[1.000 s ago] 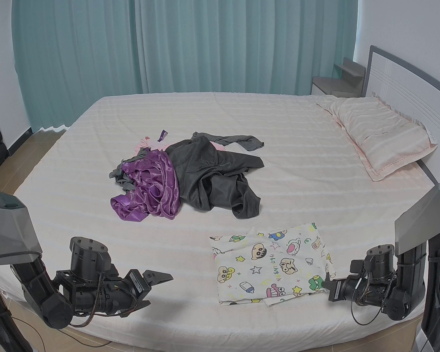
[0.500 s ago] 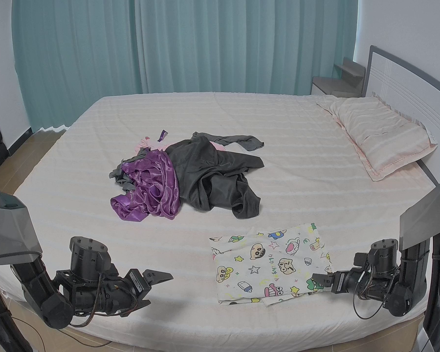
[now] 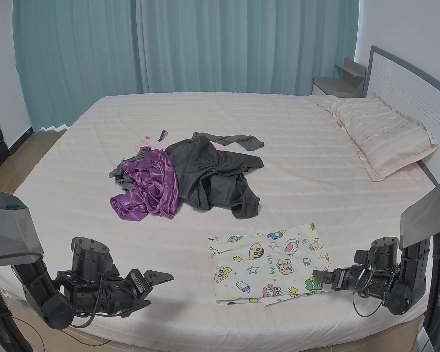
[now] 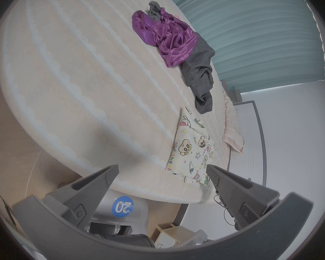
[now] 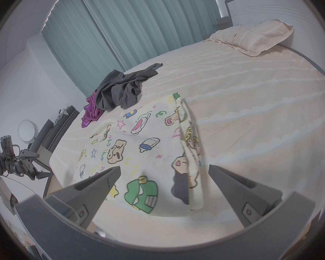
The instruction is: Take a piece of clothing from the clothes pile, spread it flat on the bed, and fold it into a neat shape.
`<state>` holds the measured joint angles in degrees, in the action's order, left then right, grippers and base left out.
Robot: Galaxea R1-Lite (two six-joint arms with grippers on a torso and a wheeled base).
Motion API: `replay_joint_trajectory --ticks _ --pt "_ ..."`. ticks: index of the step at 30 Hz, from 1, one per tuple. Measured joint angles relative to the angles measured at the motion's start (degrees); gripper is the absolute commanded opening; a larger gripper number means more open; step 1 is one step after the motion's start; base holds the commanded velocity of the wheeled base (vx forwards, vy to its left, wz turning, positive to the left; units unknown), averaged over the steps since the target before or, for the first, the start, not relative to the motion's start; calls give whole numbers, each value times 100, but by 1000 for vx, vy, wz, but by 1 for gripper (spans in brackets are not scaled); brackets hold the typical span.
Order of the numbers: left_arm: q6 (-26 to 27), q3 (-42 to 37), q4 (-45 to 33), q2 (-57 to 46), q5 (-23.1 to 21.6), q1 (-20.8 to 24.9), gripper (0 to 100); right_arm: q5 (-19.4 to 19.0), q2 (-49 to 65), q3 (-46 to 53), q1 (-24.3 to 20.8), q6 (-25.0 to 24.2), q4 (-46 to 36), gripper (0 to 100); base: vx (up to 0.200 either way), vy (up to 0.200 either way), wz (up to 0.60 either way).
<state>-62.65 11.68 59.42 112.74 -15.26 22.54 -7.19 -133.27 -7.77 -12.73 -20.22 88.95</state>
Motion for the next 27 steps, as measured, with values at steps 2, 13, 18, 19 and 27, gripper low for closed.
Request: replay_joint_trajectory --ticks 2,13,18,19,27 --pt "0 0 0 5 22 0 100 0 0 -9 2 -2 2 100 0 -200 0" --pt "-28 22 6 49 218 55 100 20 -15 -88 0 -9 -2 100 0 0 0" --pt "-20 30 9 66 232 74 100 16 -30 -102 -33 -13 2 100 160 -120 0" --pt "-20 28 4 68 235 74 100 13 -33 -105 -37 -13 5 100 200 0 0" --pt "9 39 20 96 297 94 100 6 -144 -325 -69 -347 2 100 25 0 0"
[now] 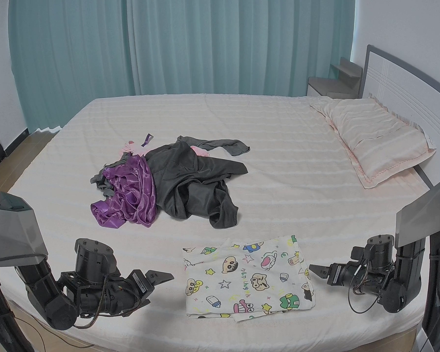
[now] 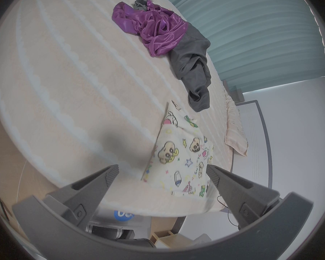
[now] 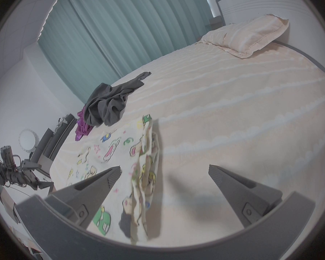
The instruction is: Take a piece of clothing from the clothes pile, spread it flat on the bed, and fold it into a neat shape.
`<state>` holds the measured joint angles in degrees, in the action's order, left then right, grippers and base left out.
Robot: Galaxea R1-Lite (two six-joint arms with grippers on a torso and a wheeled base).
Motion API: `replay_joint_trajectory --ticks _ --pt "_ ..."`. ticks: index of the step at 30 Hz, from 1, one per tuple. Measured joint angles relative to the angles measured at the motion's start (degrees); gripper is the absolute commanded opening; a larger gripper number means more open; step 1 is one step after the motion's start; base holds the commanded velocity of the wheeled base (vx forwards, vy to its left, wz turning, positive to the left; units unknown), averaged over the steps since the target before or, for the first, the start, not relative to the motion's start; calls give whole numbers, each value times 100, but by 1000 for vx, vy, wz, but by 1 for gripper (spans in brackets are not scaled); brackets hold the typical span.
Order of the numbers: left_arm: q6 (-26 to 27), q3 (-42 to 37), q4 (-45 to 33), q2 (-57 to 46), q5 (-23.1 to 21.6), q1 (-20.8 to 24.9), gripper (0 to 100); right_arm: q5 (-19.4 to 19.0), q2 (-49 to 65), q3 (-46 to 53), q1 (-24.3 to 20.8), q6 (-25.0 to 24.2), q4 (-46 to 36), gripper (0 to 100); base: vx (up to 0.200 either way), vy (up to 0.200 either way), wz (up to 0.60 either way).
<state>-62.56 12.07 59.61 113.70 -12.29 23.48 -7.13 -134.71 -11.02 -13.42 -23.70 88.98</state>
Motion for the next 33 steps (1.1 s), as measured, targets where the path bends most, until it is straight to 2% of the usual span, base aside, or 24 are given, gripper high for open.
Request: replay_joint_trajectory --ticks 5,9,12,18,28,33 --pt "24 116 169 138 294 193 100 2 -146 -151 -132 -88 0 100 0 0 0" --pt "57 284 358 468 1054 441 100 -12 -254 -207 -210 -128 0 100 0 0 0" --pt "328 499 435 851 1502 656 100 -48 -363 -271 -272 -202 0 100 0 0 0" --pt "958 1051 411 1370 1619 850 100 -94 -590 -496 -358 -273 0 100 0 0 0" --pt "1240 2037 -356 1802 1649 976 100 -121 -929 -1019 -488 -315 0 100 0 0 0" --pt "1365 2553 -1057 1882 1652 1014 100 -146 -1011 -1139 -628 -351 2 100 0 0 0"
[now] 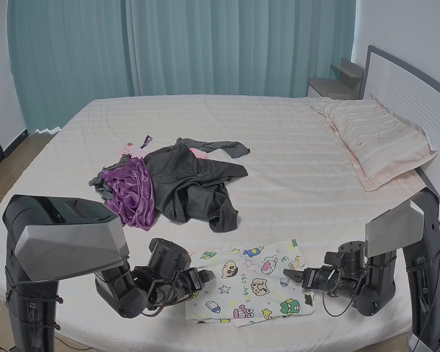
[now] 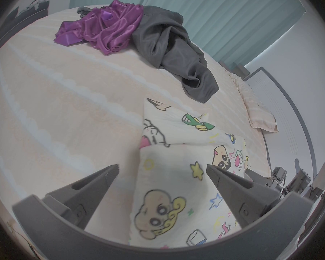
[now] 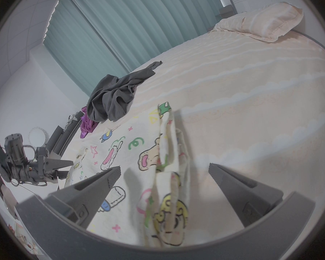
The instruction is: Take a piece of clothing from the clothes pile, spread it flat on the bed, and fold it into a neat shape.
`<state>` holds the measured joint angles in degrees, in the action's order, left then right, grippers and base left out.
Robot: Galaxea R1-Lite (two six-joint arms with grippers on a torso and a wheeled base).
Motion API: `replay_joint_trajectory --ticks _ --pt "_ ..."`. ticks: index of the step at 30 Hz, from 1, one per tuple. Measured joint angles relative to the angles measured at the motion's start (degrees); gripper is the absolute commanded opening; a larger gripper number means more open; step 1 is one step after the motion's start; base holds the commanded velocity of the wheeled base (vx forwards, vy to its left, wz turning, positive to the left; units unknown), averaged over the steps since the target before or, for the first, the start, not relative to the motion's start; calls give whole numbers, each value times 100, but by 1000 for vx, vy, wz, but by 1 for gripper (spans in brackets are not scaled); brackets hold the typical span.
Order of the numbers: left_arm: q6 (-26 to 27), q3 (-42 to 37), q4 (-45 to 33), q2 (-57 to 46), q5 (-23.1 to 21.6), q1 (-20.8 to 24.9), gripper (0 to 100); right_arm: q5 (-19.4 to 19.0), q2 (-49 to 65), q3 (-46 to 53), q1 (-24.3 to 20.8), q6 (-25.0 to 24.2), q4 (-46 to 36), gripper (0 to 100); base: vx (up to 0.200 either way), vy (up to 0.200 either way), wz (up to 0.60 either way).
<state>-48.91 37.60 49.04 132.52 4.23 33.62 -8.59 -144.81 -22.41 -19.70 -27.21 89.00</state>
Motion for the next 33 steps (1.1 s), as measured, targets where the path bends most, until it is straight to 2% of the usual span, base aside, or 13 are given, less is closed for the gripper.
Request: replay_joint_trajectory --ticks 5,6,15,22,33 --pt "68 449 -254 80 -5 41 100 -32 -91 -187 -215 -24 1 100 0 0 0" --pt "71 488 -257 91 -7 52 0 -32 -100 -201 -226 -24 0 0 0 0 0" --pt "52 579 -372 138 -16 163 0 -44 -185 -330 -273 -24 -65 0 0 0 0" --pt "-121 190 -304 44 -16 193 0 -35 -210 -336 -273 -240 -5 0 0 0 0" --pt "-378 -44 -208 -223 -78 -46 0 123 -213 -322 -312 -282 9 0 0 0 0"
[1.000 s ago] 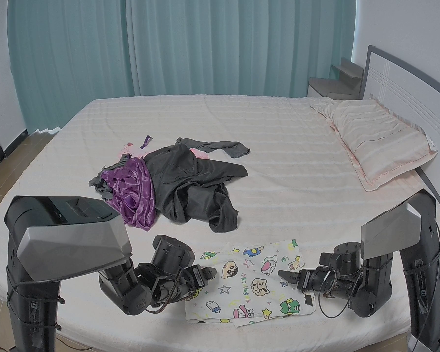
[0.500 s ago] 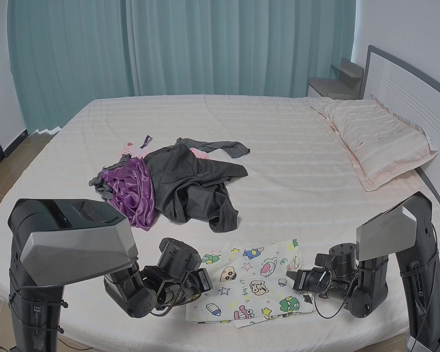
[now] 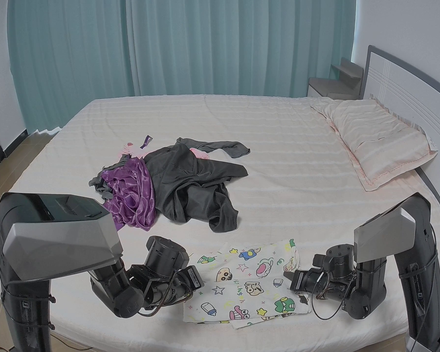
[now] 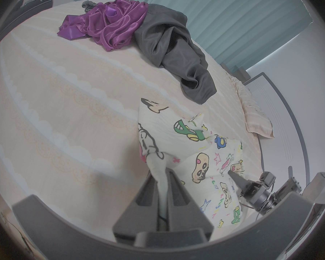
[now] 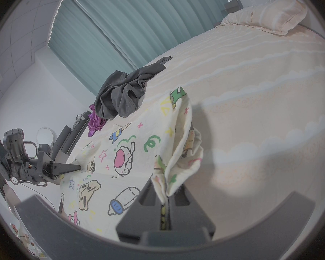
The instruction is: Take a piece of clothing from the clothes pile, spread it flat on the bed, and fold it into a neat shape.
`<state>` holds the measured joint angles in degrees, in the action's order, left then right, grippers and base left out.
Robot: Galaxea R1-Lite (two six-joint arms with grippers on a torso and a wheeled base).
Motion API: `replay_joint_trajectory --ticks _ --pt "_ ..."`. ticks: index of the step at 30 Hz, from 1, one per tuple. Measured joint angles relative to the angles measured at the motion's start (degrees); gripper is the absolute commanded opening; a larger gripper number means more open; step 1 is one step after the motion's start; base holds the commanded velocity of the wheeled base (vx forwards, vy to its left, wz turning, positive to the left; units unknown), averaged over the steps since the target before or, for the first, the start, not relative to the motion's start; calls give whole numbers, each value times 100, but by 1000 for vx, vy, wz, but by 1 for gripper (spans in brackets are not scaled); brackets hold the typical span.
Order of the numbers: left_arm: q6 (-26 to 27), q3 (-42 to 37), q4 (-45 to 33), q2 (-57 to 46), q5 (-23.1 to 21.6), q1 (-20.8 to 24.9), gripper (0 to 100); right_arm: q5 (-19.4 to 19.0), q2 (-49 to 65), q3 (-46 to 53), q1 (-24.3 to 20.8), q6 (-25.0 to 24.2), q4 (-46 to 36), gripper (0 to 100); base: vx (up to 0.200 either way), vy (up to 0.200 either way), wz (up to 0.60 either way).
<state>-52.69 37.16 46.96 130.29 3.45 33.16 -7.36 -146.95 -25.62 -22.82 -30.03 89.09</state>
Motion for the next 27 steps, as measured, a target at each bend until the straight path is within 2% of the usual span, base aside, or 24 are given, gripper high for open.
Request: replay_joint_trajectory --ticks 2,14,27 --pt "-123 -45 0 -69 -4 -11 0 63 -2 2 -9 4 2 0 0 0 0" --pt "-235 -360 340 -194 -22 -22 0 151 20 9 -20 -51 -7 0 0 200 0" --pt "-325 -516 364 -227 -17 -39 0 151 223 212 -41 -82 -18 0 0 200 0"
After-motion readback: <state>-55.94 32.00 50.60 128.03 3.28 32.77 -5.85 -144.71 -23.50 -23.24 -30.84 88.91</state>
